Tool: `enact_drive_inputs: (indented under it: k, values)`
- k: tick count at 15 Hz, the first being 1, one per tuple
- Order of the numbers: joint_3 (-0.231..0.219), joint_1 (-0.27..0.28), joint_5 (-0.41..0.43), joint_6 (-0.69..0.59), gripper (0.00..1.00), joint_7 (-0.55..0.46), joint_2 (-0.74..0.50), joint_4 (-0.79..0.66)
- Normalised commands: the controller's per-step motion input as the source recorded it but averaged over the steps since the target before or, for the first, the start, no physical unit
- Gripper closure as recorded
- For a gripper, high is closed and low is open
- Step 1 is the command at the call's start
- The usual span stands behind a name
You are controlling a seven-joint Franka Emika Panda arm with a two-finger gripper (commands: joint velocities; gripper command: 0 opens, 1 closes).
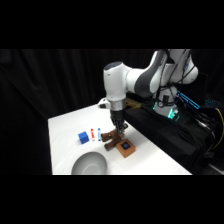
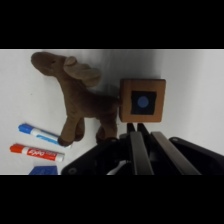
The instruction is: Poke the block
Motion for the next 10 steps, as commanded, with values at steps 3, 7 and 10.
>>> enact_drive_inputs:
  k: [3, 7, 10]
  values:
    - [0.025, 0.057, -0.091, 0.38, 0.99, 0.13, 0.21, -0.07]
    - [0.014, 0.071, -0.113, 0.32, 0.99, 0.15, 0.2, -0.03]
    - [0.013, 0.07, -0.106, 0.24, 0.99, 0.14, 0.17, 0.01]
